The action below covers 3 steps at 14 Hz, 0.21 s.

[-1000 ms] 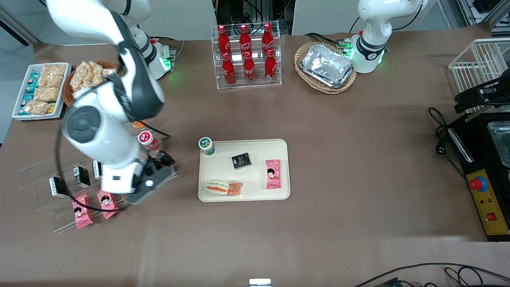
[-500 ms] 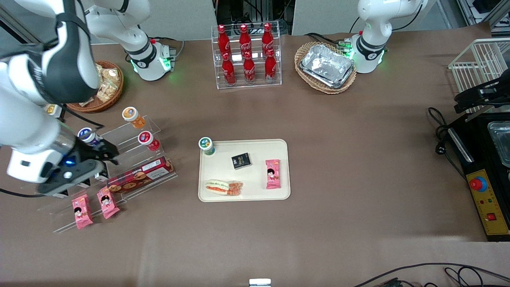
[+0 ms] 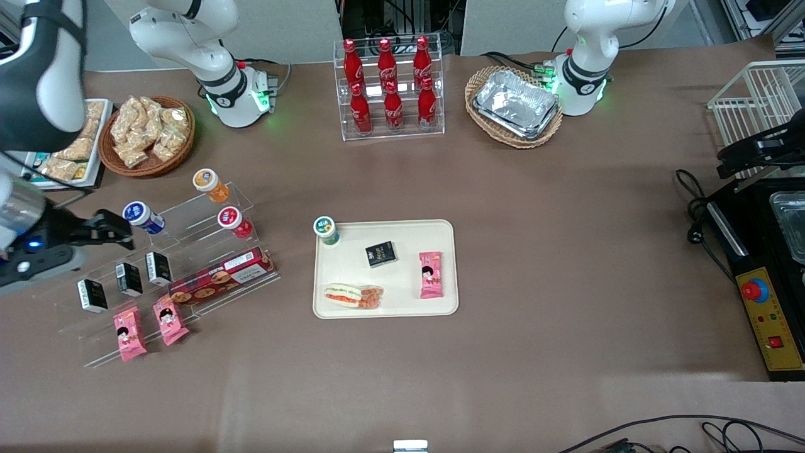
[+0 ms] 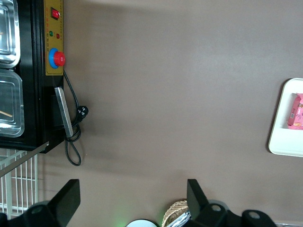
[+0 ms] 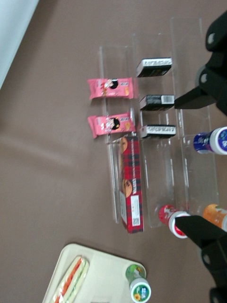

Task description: Place sandwich on tray

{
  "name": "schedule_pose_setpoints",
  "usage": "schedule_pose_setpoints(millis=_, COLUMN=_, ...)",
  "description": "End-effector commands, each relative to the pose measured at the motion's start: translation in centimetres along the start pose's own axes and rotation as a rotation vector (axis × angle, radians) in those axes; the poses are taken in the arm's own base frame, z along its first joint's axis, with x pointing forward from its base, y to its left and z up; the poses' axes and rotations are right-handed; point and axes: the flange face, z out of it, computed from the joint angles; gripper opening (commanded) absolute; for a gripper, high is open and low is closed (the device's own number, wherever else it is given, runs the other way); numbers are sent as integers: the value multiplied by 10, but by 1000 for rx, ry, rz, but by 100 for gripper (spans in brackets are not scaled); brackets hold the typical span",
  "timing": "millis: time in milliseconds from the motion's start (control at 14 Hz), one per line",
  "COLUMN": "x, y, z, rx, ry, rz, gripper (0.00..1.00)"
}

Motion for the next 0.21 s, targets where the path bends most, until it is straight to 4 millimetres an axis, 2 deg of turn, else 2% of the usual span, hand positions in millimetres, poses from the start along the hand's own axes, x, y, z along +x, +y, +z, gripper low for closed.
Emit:
schedule_pose_setpoints(millis=0, x=-24, y=32, z=-1, rx=64, ry=-10, rz=71, gripper=100)
schedule_pose_setpoints(millis=71, x=-28, y=37, z=-1, rx=74, ry=-18, rz=76, gripper=100)
schedule_pose_setpoints(millis=143, x=-29, y=33, z=0, rx=83, ry=-32, rz=68, gripper=100)
